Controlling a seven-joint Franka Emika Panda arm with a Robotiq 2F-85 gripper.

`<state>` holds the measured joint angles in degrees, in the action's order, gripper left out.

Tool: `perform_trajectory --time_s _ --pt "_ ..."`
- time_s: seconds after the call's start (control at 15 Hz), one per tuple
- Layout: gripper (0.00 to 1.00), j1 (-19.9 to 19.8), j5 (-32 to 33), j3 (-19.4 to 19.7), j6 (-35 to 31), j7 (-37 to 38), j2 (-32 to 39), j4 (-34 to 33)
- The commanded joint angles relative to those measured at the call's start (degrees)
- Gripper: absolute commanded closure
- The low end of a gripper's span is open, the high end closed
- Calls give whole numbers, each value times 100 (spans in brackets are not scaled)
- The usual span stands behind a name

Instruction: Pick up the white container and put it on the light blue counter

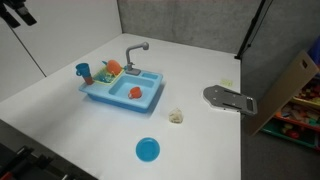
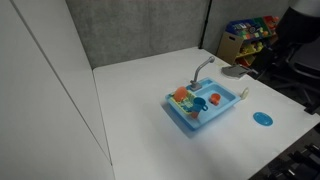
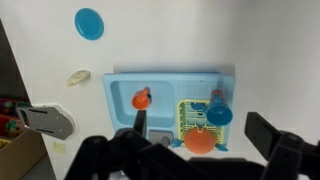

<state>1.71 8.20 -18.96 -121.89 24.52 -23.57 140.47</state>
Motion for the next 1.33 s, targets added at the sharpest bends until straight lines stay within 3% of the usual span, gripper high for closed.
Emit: perform_trajectory --time_s 0.0,0.73,1.27 --pt "0 138 -27 280 183 -324 561 -504" --pt "0 224 -794 1064 135 -1396 1819 -1334" --pt "0 282 -894 1125 -17 -495 2554 -1640"
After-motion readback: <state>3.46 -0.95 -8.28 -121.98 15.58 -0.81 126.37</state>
